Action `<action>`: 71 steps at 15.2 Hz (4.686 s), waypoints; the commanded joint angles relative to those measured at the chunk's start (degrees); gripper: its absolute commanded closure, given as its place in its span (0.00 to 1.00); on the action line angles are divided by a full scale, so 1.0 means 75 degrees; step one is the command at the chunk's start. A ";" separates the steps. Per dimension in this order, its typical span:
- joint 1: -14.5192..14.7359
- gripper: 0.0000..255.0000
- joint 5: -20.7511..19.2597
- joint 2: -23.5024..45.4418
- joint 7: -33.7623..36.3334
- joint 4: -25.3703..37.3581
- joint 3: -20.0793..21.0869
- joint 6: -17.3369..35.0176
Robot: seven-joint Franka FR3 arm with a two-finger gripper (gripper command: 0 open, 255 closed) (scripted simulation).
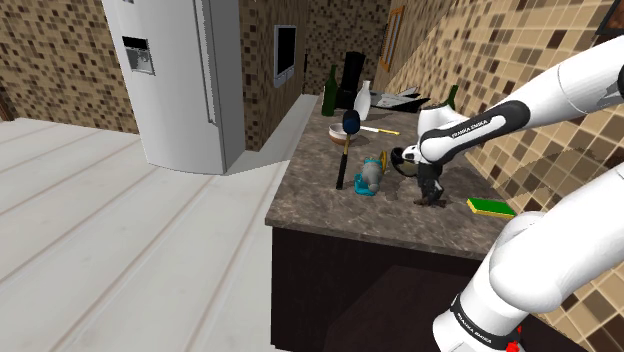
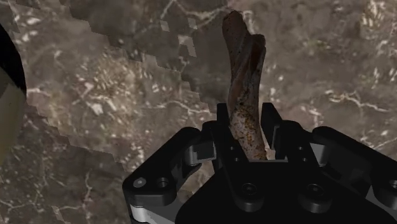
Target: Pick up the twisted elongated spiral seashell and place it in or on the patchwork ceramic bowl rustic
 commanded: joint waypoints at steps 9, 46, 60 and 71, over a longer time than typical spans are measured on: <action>-0.0077 1.00 0.0097 -0.0839 -0.0141 0.0475 0.0406 -0.1297; -0.0088 1.00 0.3665 0.4381 -0.3535 0.7311 -0.0537 -0.3081; -0.0589 1.00 0.4381 0.5535 -0.3810 0.7459 -0.0313 -0.2259; -0.0604 1.00 0.4438 0.5635 -0.3790 0.7228 -0.0275 -0.1950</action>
